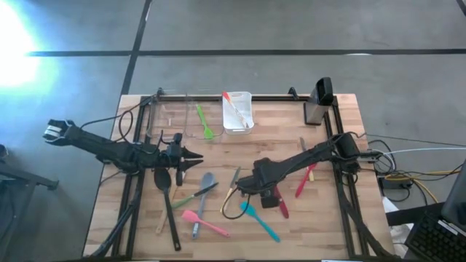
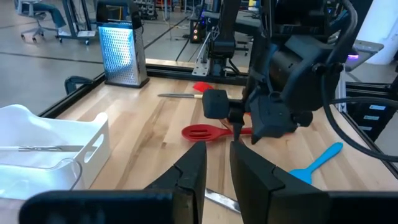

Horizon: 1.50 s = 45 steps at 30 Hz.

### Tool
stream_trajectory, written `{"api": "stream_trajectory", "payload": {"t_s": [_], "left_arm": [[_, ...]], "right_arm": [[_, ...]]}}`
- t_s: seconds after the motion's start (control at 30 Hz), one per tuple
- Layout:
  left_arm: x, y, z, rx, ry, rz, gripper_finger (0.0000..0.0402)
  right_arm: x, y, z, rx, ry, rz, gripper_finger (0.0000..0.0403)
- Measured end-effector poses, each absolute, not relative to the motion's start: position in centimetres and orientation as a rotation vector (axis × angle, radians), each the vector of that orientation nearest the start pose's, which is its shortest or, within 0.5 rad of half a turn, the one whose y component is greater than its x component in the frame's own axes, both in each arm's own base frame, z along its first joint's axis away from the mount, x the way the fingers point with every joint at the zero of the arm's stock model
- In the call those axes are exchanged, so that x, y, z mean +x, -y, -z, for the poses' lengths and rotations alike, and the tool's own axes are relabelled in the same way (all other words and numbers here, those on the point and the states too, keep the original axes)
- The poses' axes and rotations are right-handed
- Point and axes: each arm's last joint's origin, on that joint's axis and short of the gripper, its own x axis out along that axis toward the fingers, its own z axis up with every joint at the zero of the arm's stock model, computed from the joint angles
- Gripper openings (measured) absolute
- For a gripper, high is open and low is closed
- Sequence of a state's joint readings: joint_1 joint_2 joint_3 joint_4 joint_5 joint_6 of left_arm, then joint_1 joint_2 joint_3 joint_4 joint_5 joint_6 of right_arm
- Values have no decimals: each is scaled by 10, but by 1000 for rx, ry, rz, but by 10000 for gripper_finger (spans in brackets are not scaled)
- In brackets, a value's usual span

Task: Pick & Place Kitchen Items
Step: Put the brown serving spoon into the left transparent bin

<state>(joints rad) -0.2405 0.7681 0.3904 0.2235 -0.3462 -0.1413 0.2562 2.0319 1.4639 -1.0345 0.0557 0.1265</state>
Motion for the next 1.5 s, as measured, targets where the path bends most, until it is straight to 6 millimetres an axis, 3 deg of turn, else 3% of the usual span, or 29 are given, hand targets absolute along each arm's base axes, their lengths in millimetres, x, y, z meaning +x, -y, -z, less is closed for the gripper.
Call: {"api": "stream_trajectory", "payload": {"t_s": [0.53, 0.8, 1.03, 1.2, 1.33, 1.5], "left_arm": [[171, 32, -238, -86, -141, -115, 74], [171, 32, -238, -86, -139, -115, 74], [171, 32, -238, -86, -139, -115, 74], [171, 32, -238, -85, -139, -115, 74], [171, 32, -238, -86, -134, -114, 74], [173, 32, -242, -86, -86, -111, 74]], "right_arm": [[357, -83, -134, -149, -1659, -57, 117], [359, -82, -147, -145, -1623, -48, 27], [357, -83, -177, -93, -1628, 3, 25], [348, -80, -220, -30, -1533, 44, 25], [340, -76, -255, 5, -1343, 114, 25], [333, -70, -293, 36, -968, 177, 25]]}}
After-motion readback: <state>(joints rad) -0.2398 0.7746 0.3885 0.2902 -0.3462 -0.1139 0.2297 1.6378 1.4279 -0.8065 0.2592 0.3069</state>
